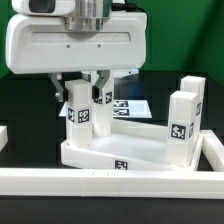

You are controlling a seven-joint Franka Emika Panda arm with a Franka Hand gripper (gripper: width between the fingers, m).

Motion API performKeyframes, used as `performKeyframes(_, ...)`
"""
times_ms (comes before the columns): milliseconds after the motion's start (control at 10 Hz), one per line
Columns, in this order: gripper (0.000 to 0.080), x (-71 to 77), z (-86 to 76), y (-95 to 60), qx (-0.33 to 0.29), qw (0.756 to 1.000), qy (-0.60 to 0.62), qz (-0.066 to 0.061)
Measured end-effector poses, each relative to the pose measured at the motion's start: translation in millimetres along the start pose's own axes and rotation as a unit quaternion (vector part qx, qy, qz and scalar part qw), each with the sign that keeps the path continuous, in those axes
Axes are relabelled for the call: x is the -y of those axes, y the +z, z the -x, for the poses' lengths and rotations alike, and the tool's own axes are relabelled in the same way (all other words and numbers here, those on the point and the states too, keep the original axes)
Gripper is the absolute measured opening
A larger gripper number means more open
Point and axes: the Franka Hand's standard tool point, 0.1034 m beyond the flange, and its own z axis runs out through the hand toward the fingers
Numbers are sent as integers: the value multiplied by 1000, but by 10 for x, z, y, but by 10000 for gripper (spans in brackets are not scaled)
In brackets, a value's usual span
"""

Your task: Assemble desk

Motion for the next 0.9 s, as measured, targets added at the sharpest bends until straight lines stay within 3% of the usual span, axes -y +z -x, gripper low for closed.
performKeyframes(400, 289, -7, 8, 2, 1, 1000, 13, -1)
performKeyframes(500, 289, -33, 34, 5, 6, 999, 50, -8)
performKeyframes(900, 290, -61, 55, 8, 9, 967, 255, -12)
